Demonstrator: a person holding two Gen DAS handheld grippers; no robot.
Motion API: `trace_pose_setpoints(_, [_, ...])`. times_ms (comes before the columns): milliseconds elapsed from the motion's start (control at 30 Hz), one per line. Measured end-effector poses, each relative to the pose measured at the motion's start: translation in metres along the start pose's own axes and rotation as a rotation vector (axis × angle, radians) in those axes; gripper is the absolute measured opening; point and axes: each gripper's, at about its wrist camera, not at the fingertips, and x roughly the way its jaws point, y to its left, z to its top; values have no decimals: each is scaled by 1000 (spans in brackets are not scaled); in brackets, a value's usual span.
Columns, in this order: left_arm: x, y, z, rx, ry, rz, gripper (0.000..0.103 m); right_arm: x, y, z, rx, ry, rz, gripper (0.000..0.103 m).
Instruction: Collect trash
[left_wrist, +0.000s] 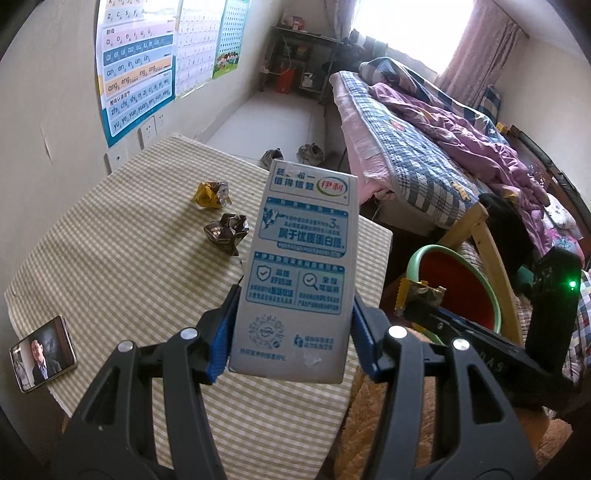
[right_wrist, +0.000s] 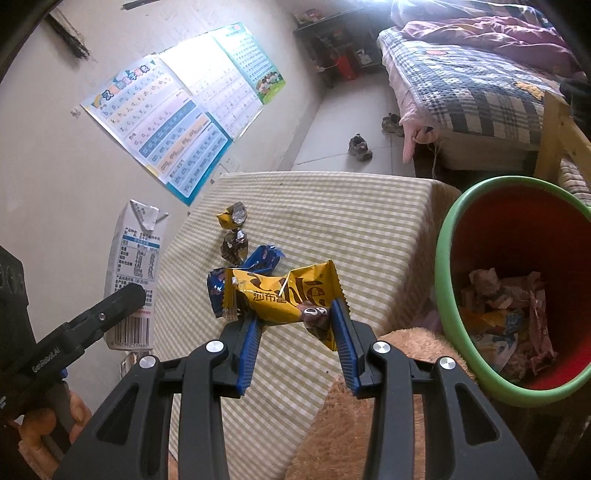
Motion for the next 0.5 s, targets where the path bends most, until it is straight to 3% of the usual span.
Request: trace_pose_setpoints(500, [8,-3,-4,6,25,-12,53,-1,-8,0,27,0,-15,38])
